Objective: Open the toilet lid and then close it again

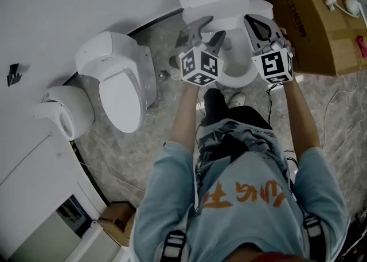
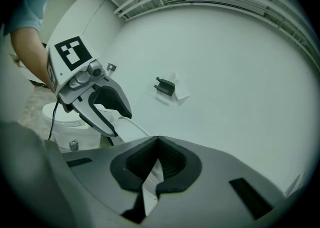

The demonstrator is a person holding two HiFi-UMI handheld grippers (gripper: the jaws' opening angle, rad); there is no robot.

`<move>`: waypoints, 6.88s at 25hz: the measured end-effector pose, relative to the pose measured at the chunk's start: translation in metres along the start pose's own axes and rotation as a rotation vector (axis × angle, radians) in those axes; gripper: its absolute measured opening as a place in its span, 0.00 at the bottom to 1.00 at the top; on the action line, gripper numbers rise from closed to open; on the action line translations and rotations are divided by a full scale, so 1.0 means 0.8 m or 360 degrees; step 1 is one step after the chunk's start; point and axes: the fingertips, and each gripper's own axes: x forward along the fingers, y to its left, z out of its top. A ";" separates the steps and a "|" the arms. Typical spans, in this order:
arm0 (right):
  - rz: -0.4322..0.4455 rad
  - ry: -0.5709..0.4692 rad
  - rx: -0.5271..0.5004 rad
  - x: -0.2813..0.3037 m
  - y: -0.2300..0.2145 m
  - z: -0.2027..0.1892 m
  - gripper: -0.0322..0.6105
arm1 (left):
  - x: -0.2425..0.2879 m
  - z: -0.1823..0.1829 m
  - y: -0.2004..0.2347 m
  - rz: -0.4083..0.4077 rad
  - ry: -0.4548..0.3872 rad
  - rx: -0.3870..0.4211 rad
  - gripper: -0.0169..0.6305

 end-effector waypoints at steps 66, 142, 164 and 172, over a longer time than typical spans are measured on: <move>-0.0280 -0.0124 0.0381 0.275 -0.229 0.062 0.07 | 0.117 0.019 0.354 0.0395 -0.0290 -0.0414 0.27; 0.1803 0.0865 -0.0683 -0.081 0.392 -0.462 0.45 | 0.133 -0.313 -0.473 -0.1035 0.0618 0.0304 0.48; 0.1203 0.0514 -0.0780 -0.097 0.283 -0.317 0.39 | 0.072 -0.194 -0.365 -0.0822 0.0547 0.0229 0.40; 0.1010 0.0399 -0.0765 -0.086 0.222 -0.247 0.34 | 0.049 -0.132 -0.289 -0.0595 0.0475 0.0171 0.33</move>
